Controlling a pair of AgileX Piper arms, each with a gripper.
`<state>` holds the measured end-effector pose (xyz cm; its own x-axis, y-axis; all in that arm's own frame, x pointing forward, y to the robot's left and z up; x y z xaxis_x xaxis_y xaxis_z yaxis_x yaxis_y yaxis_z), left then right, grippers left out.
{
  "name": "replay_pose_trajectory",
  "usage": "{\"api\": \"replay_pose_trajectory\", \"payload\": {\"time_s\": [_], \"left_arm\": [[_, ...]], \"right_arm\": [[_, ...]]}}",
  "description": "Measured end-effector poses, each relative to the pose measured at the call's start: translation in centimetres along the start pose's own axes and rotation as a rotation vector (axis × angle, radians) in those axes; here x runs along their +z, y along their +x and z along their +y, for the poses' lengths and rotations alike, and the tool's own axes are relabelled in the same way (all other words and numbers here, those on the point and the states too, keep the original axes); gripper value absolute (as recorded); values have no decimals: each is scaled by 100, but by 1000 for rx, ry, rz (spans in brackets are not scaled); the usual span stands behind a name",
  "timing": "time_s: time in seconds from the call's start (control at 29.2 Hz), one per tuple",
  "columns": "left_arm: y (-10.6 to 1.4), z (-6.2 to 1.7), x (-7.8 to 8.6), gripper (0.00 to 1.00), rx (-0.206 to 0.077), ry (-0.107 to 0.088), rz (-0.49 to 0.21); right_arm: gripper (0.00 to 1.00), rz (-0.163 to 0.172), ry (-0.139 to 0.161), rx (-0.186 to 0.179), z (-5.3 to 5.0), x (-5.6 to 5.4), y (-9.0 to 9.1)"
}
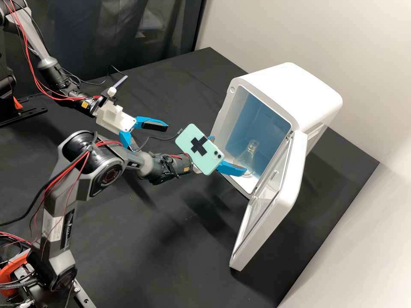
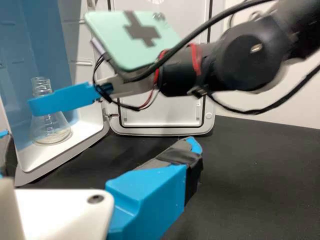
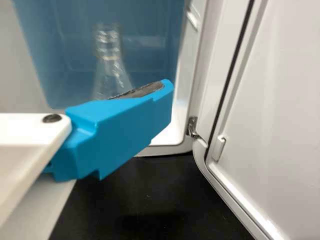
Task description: Take the flask out of the incubator
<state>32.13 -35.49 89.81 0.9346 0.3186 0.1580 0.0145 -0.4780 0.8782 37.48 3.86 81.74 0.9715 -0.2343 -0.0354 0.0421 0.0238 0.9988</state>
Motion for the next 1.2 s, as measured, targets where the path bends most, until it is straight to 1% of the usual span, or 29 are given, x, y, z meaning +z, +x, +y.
{"api": "replay_pose_trajectory", "payload": {"time_s": [0.03,0.14,0.17,0.21,0.24,0.34,0.38,0.58,0.69,0.75,0.82,0.89,1.06,1.1,1.2], "left_arm": [[0,0,0,100,0,0,0],[-1,3,1,100,1,-4,0],[-5,15,4,100,5,-16,-1],[-8,22,6,100,7,-23,-2],[-13,37,10,100,11,-22,-3],[-21,57,16,100,17,-22,-5],[-21,57,16,100,17,-22,-5],[-21,57,16,100,17,-22,-5],[-21,57,16,100,17,-22,-5],[-21,57,16,100,17,-22,-5],[-21,57,16,100,17,-22,-5],[-21,57,16,100,17,-22,-5],[-21,57,16,100,17,-22,-5],[-21,57,16,100,17,-22,-5],[-21,57,16,100,17,-22,-5]], "right_arm": [[100,7,-3,2,9,-15,-22],[100,13,-2,5,24,-33,-44],[100,12,-1,6,24,-32,-44],[100,10,1,6,28,-34,-42],[100,12,5,13,43,-49,-27],[100,15,1,32,76,-89,41],[100,15,-1,44,97,-112,85],[100,-20,4,83,126,-129,264],[100,-46,9,81,118,-129,358],[100,-53,3,86,118,-129,394],[100,-50,-13,89,122,-147,436],[100,-58,-28,75,103,-146,483],[100,-67,-43,68,78,-176,542],[100,-69,-40,71,73,-186,561],[100,-68,-53,71,60,-234,611]]}}
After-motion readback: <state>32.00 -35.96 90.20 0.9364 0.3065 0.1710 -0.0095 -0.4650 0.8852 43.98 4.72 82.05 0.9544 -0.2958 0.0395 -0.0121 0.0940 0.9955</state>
